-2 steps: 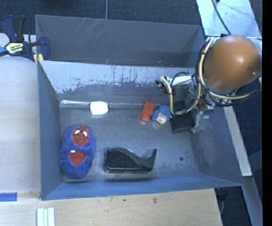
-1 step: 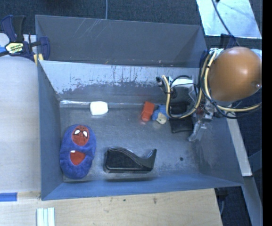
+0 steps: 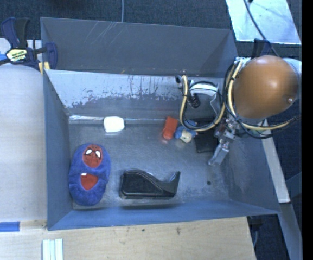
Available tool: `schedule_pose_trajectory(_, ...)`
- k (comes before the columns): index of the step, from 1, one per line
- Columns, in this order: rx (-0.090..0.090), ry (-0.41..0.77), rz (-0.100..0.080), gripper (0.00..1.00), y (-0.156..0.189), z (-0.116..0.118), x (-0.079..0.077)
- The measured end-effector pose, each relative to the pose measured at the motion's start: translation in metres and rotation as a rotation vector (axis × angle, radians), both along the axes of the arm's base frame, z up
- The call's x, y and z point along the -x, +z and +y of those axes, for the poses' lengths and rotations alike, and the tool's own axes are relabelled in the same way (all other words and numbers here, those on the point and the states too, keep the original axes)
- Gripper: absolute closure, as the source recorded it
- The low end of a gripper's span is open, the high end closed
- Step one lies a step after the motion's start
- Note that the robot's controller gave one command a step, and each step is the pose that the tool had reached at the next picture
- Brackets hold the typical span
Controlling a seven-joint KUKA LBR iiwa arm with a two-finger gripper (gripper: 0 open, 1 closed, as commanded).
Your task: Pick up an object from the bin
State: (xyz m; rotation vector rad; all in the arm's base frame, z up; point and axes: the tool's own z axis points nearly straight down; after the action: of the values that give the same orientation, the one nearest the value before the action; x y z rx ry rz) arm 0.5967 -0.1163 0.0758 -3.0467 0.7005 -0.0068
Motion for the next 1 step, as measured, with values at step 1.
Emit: schedule_pose_trajectory(1,0.009,-0.007,0.010,1.00,-0.0018,-0.0055,0.0021)
